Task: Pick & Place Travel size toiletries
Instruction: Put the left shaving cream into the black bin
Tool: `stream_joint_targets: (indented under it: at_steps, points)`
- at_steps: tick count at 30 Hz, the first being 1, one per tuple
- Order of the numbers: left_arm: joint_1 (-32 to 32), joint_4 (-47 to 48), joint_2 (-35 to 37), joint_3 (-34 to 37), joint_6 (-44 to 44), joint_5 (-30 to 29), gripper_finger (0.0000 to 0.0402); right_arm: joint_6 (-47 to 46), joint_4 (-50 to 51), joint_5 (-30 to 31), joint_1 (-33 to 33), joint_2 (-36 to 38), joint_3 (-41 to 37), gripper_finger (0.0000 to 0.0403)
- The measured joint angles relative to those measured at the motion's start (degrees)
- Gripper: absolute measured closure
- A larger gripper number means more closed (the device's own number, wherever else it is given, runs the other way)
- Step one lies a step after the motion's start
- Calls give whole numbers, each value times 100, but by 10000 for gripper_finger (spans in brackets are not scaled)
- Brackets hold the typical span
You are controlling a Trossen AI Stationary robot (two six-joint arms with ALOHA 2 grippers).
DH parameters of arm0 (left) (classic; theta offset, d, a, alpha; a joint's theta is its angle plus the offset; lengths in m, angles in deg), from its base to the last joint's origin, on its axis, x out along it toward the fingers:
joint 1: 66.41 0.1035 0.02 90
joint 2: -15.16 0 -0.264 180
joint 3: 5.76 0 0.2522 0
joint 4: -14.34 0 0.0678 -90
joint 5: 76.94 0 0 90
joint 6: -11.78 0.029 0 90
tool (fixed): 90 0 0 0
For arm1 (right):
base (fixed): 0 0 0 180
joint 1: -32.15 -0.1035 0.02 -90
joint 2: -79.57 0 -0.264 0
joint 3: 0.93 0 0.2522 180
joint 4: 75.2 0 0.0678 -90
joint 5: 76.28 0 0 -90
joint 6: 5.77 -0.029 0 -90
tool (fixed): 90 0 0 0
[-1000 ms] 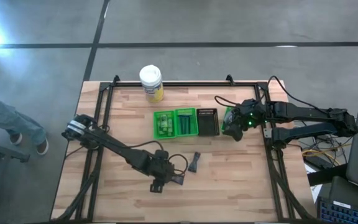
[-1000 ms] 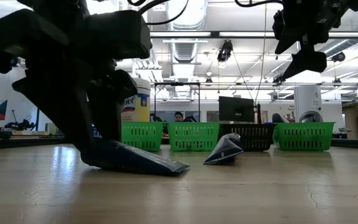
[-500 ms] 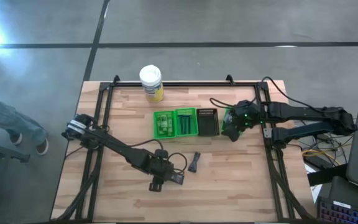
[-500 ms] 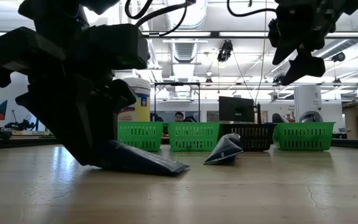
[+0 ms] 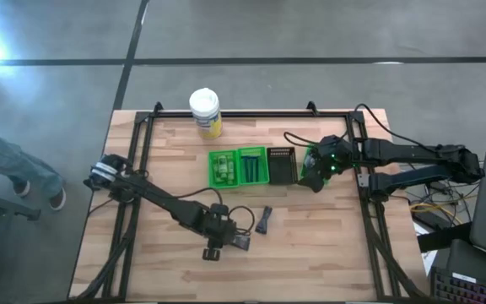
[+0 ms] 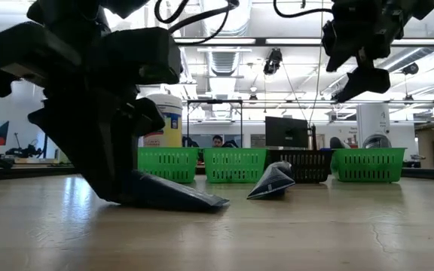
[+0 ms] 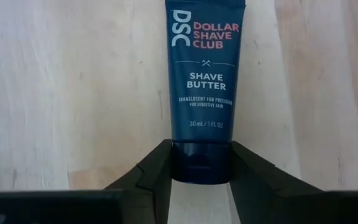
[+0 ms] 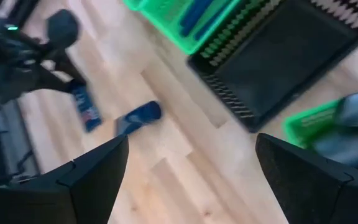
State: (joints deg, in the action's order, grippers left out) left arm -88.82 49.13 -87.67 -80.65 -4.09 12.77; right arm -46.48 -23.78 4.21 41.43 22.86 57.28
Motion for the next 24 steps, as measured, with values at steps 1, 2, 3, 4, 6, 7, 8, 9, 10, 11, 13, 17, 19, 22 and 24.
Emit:
stream_joint_targets:
  at_steps: [1,2,3,4,6,7,8,9,10,11,13,17,19,22,24]
  points:
    - [37,8,11,-4,-89,2,273,-86,-44,-100,0,0,0,56]
    - [91,51,39,-6,-196,3,273,-206,-69,-185,0,2,0,59]
    - [159,97,83,-6,-257,-7,271,-299,-82,-293,0,0,0,62]
    - [222,122,165,-5,-318,-76,268,-361,-84,-425,2,0,0,64]
    - [346,143,395,-7,-356,-391,262,-523,-84,-690,2,0,0,68]
    - [398,142,543,-13,-342,-587,261,-598,-98,-792,2,0,0,69]
    - [450,117,698,-23,-313,-821,262,-673,-123,-885,0,0,0,69]
    - [496,79,866,-43,-246,-1057,264,-719,-185,-959,1,0,0,68]
    - [539,28,1021,-55,-170,-1318,268,-766,-284,-1011,1,0,0,66]
    - [581,-26,1165,-61,-82,-1607,271,-828,-401,-1032,2,0,0,63]
    - [693,-176,1407,-67,44,-2111,272,-923,-701,-1048,2,0,0,58]
    - [1077,-849,1545,-69,236,-2468,268,-1147,-1518,-1156,2,-52,2,50]
    - [1290,-1202,1480,-120,436,-2492,267,-1263,-1882,-1166,2,-149,2,50]
    - [1533,-1388,1343,-312,751,-2496,268,-1387,-2312,-1161,2,-326,4,58]
    - [1635,-1353,1277,-415,953,-2433,268,-1434,-2372,-1159,4,-407,4,67]
